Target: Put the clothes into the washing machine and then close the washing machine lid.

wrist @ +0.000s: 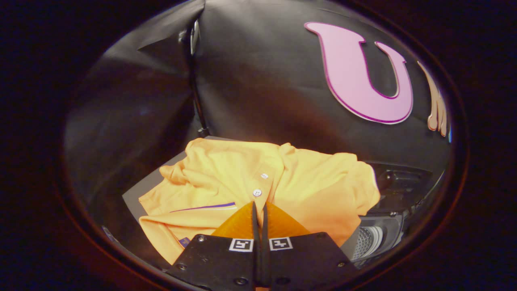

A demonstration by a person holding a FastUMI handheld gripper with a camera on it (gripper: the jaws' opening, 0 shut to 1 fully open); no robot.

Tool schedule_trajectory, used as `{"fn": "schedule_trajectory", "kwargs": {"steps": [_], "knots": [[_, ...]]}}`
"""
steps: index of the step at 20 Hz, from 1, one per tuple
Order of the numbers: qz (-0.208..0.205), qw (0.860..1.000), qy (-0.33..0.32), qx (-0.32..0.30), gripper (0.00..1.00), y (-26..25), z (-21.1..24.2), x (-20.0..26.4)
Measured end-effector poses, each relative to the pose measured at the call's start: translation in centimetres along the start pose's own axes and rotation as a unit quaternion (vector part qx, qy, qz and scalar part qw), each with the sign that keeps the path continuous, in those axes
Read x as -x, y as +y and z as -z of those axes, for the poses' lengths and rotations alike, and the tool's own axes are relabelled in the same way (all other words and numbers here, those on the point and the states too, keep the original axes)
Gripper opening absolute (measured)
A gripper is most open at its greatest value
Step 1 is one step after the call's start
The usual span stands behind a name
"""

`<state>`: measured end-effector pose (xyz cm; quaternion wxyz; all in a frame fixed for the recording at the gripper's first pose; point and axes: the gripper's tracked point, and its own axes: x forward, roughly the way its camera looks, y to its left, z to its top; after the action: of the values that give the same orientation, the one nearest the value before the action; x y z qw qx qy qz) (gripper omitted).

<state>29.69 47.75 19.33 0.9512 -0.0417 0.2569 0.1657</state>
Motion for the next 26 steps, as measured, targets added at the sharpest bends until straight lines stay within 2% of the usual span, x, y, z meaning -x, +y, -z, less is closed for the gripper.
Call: {"fn": "schedule_trajectory", "kwargs": {"steps": [4,7,11,13,14,16,22,24,26], "knots": [[0.087,0.996,-0.005,-0.023,0.00,-3.9,-1.8,3.4],[0.173,0.984,-0.003,-0.038,0.00,-5.5,-4.2,6.4],[0.243,0.967,-0.003,-0.075,0.00,-6.7,-6.4,10.6],[0.271,0.960,0.006,-0.073,0.08,-7.0,-7.4,12.1],[0.291,0.954,0.002,-0.076,0.28,-7.1,-8.5,13.1],[0.291,0.953,-0.006,-0.089,0.30,-6.8,-10.6,14.6],[0.273,0.957,-0.027,-0.093,0.31,-7.1,-12.7,14.1],[0.267,0.959,-0.040,-0.087,0.41,-6.9,-14.1,12.6],[0.263,0.960,-0.057,-0.080,0.48,-6.6,-15.9,11.6]]}}
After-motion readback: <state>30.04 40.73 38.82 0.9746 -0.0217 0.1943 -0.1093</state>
